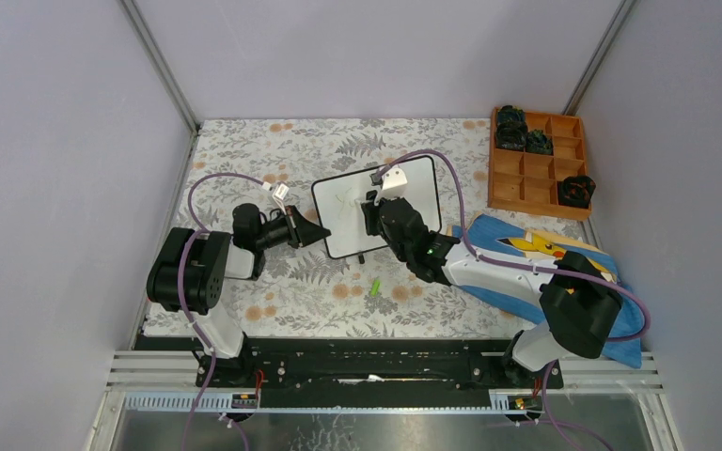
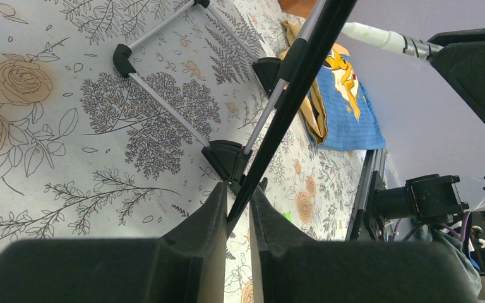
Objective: Write a sentence on the whiteboard
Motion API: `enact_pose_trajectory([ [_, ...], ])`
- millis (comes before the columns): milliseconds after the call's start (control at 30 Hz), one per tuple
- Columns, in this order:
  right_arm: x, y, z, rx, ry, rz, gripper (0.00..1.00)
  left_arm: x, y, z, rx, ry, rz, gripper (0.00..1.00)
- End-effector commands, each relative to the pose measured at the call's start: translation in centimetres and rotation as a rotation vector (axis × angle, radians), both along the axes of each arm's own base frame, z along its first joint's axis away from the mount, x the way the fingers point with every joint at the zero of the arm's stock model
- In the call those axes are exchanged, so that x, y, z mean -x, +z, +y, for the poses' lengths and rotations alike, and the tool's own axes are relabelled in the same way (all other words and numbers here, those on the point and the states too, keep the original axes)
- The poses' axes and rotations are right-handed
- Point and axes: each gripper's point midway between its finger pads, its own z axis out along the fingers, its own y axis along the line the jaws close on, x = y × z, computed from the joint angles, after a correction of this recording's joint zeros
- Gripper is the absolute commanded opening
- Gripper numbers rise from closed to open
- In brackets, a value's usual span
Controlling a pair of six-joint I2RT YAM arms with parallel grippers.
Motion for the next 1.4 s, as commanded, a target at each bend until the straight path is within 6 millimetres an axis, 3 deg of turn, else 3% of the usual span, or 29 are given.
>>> enact_pose_trajectory([
  [0,-0.9,2.5,1.1,-0.056,0.018,-0.046,0.00,-0.3,-0.6,0.0,-0.023,0.018,0.022,0.00],
  [367,-0.4,1.9,1.8,-0.061,0.057,-0.020,0.00,-0.3,-0.6,0.1,-0.027,0.019,0.023,0.00],
  [633,-0.3,4.5,-1.6,-0.099,-0.041,-0.082,0.00,-0.3,-0.6,0.0,-0.029,0.019,0.019,0.00],
  [800,-0.7,4.9,-2.6,-0.100,-0.059,-0.090,0.00,-0.3,-0.6,0.0,-0.029,0.020,0.020,0.00],
  [1367,-1.0,3.8,-0.8,-0.103,-0.001,-0.061,0.00,-0.2,-0.7,-0.1,-0.036,0.015,0.023,0.00],
])
